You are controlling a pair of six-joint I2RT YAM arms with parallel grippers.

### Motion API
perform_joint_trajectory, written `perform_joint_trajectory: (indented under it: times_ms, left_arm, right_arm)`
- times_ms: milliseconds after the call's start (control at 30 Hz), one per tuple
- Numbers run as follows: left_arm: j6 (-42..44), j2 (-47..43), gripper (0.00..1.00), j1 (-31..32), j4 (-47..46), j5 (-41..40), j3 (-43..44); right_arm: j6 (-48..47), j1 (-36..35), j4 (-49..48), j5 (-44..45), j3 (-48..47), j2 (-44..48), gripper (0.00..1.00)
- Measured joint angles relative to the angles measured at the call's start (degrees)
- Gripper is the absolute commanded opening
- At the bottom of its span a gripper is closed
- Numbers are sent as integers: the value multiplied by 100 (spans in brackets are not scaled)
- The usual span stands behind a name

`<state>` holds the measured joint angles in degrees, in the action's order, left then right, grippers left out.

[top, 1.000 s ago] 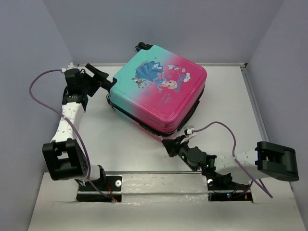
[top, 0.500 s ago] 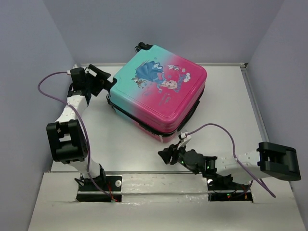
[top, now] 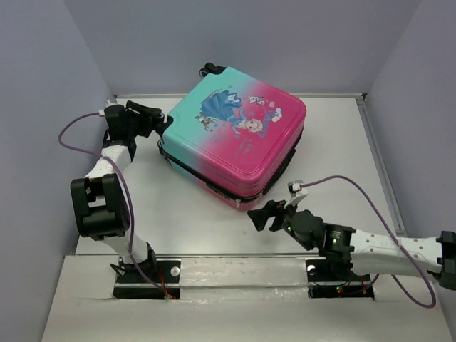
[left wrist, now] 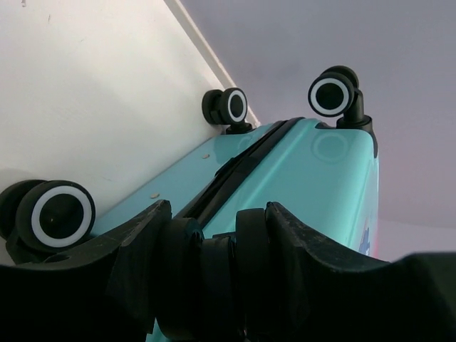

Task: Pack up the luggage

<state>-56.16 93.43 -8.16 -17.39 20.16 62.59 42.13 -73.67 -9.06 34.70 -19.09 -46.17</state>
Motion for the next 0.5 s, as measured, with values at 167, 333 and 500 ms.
perform_joint_trajectory:
  times_ms: [167, 333, 500]
  left_arm:
    - [-87, -245, 6, 2, -382, -144, -385]
    - [-125, -1008, 6, -11, -640, -501, -1115]
    - [-236, -1923, 6, 2, -780, -730, -2015]
  right_arm:
    - [-361, 717, 992, -407, -490, 876, 99]
    - [-719, 1106, 1556, -551, -1202, 1305, 100]
    - [-1119, 1620, 1768, -566, -2553, 485, 100]
